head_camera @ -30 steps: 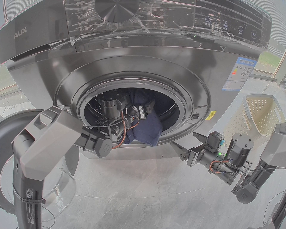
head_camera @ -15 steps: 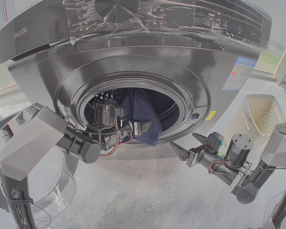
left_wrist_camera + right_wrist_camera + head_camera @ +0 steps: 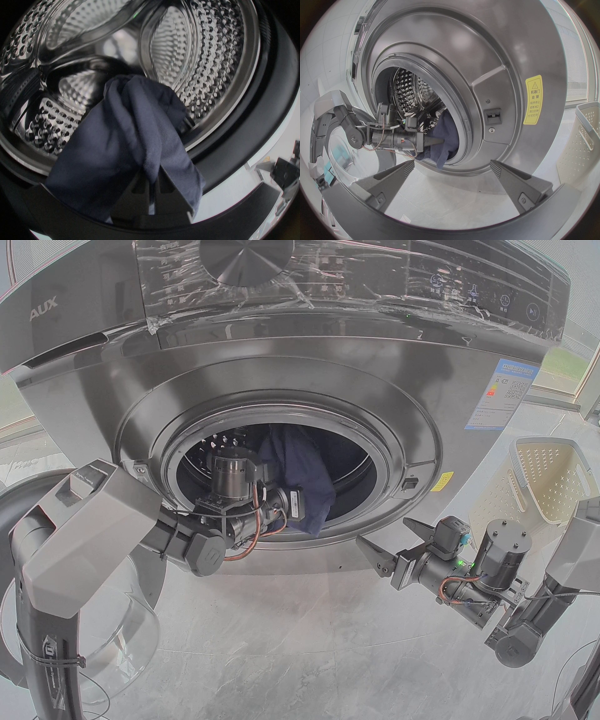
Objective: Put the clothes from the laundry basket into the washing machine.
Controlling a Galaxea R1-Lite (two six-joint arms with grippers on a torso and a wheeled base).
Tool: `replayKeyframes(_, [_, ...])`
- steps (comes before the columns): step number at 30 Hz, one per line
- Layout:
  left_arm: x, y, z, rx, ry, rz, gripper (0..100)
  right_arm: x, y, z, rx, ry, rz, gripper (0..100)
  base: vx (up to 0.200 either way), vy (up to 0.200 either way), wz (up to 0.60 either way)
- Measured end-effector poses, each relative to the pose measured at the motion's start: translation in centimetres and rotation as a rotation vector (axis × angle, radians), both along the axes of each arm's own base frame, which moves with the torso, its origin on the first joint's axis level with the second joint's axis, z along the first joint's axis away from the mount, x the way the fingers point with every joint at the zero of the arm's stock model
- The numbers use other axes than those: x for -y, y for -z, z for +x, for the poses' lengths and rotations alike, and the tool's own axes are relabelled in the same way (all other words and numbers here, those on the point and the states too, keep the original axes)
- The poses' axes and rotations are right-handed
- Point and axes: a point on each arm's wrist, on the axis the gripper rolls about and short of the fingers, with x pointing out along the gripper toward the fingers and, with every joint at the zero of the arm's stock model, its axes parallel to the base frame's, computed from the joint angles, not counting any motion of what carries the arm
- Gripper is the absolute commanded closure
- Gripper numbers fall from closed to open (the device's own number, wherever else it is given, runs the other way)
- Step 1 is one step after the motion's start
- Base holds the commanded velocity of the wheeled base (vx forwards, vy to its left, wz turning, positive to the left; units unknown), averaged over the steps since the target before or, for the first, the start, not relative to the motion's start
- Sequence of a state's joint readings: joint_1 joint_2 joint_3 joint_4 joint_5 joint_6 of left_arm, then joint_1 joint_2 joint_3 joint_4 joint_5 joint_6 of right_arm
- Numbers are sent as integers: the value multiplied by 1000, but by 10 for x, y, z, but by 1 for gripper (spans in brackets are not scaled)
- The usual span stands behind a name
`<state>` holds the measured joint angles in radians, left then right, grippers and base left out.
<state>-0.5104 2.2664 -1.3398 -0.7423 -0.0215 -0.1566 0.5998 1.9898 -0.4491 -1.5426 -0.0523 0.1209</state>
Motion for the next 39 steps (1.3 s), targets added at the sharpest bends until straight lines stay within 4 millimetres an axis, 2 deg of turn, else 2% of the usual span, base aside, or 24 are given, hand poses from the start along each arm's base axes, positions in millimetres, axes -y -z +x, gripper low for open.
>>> replayKeyframes(8, [13, -40, 29, 217, -68, -183, 100, 0, 0, 0, 0, 0, 0, 0, 0, 0, 0])
replayKeyframes(19, [16, -53, 62, 385, -158, -302, 100, 0, 0, 0, 0, 0, 0, 0, 0, 0, 0])
replayKeyframes(20, [16, -53, 63, 389, -161, -304, 0, 0, 0, 0, 0, 0, 0, 0, 0, 0, 0])
replayKeyframes(25, [16, -38, 64, 352, -168, -279, 0, 0, 0, 0, -1, 0, 0, 0, 0, 0, 0])
replayKeyframes(30, [15, -19, 53, 268, -158, -224, 0, 0, 0, 0, -1, 0, 0, 0, 0, 0, 0])
replayKeyframes(39, [3, -12, 27, 92, -127, -98, 0, 0, 0, 0, -2, -1, -1, 0, 0, 0, 0])
